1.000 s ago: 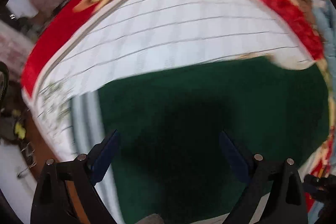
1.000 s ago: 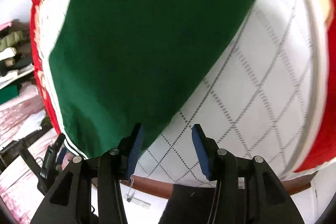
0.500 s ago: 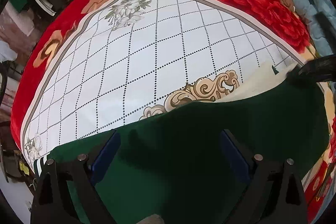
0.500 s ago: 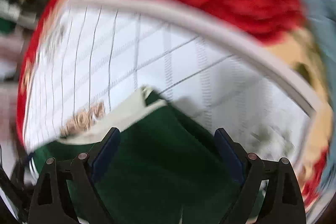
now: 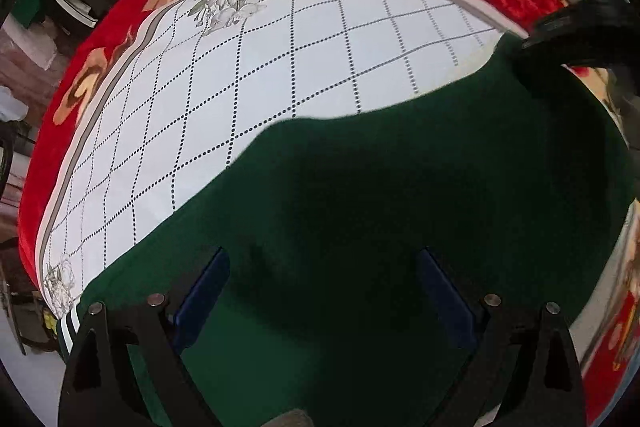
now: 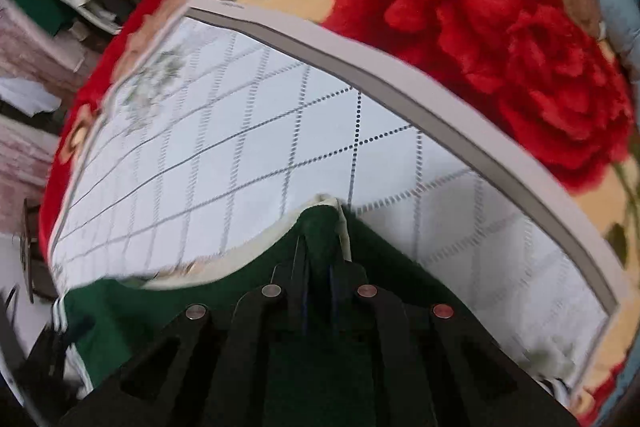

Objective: Fold large clothes

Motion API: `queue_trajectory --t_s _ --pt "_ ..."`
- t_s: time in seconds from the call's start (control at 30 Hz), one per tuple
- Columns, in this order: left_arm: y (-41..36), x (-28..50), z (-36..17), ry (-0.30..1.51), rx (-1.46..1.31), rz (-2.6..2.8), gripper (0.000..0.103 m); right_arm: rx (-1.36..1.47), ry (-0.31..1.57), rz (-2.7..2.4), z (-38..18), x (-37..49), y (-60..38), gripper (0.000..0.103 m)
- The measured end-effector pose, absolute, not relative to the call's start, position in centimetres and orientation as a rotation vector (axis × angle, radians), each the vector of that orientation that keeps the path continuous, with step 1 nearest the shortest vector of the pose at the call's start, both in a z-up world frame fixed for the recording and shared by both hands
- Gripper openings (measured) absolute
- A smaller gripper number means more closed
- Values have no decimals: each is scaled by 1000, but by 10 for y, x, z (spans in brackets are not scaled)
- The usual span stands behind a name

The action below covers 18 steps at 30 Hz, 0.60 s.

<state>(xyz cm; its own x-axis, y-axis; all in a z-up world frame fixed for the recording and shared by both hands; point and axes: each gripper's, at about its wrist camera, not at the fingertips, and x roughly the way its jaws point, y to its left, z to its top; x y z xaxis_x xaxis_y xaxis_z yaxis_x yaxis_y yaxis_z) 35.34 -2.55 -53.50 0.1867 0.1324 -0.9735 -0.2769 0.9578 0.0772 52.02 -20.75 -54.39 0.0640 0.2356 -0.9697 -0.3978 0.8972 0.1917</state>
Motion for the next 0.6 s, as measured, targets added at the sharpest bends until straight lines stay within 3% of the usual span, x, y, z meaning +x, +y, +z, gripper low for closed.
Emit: queue_trajectory --t_s 0.07,0.2,0.27,0.3,0.33,0.43,0.6 --pt "-21 355 -543 1367 -122 297 96 -132 1474 446 -573 526 -201 17" --pt "-15 358 -540 1360 -149 299 96 98 1431 428 -541 520 -232 26" --pt "-16 358 -533 1346 -163 292 96 215 1341 421 -503 497 -271 57" --pt "-17 357 -528 1339 -176 290 96 248 1314 396 -489 485 -288 83" --pt "-18 359 -525 1333 -185 291 96 295 1281 345 -475 466 -316 92" --pt "-23 363 -523 1327 -207 268 101 388 1270 167 -467 418 -383 92" --pt "-34 372 -532 1348 -190 246 101 769 1397 -33 -557 354 -474 92"
